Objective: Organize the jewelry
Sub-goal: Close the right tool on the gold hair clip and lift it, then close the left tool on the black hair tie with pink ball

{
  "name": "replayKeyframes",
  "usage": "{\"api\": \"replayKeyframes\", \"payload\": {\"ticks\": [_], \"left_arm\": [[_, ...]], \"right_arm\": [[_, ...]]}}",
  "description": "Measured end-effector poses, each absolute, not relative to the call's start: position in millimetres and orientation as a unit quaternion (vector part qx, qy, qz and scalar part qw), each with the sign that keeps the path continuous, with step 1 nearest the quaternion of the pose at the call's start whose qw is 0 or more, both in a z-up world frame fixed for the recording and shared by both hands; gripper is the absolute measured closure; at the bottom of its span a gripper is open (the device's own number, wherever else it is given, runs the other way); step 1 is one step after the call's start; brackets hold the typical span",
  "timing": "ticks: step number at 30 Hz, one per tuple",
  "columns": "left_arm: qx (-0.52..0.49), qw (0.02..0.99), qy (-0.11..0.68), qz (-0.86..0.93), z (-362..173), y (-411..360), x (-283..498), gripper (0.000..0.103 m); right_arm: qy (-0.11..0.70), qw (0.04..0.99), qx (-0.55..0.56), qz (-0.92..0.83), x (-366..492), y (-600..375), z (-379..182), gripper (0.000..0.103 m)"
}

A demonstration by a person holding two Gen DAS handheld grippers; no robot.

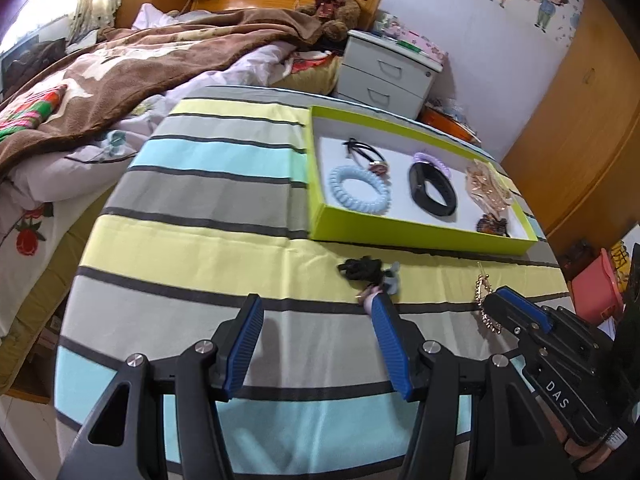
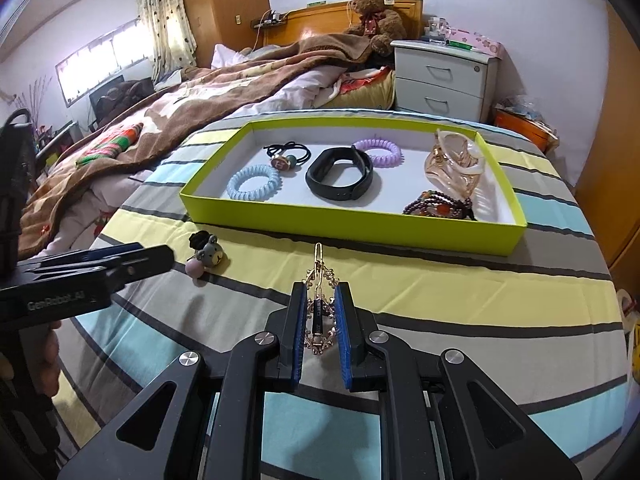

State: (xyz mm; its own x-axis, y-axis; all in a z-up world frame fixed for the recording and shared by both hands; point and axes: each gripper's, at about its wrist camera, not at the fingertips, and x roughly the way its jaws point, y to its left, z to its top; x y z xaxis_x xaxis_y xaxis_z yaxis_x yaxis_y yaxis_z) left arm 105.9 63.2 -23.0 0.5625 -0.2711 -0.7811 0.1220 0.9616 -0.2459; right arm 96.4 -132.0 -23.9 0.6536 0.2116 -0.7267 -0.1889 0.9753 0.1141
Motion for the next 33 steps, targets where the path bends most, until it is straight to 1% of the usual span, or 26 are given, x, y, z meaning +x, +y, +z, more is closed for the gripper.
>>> {"api": "replayKeyframes", "payload": {"ticks": [5,8,14,23,28,33], "left_arm": [[-0.073,0.878,0.455,-0.127,-22,45,113,0.043],[-0.059,0.877,0.456,-0.138,-23,33,117,0.040],[-0.039,0.875,0.466,-0.123,-28,16,125,0.040],[0.002,0.884,0.459,-0.088,-32,7,127,0.041],[0.003,0.886,0.457,-0.077,-31,10,128,0.060],[0.000,0.886,0.458,-0.077,-30,13,128,0.066]], "right_arm": [[0.397,0.911,0.020,0.109,94,-139,-22,0.089],[0.394,0.912,0.025,0.109,93,-142,-21,0.089],[0.389,0.914,0.026,0.109,92,-145,-19,0.089],[0.385,0.915,0.032,0.112,90,-149,-18,0.089],[0.385,0.916,0.034,0.111,91,-151,-17,0.089],[0.384,0.916,0.035,0.110,91,-153,-17,0.089]]}}
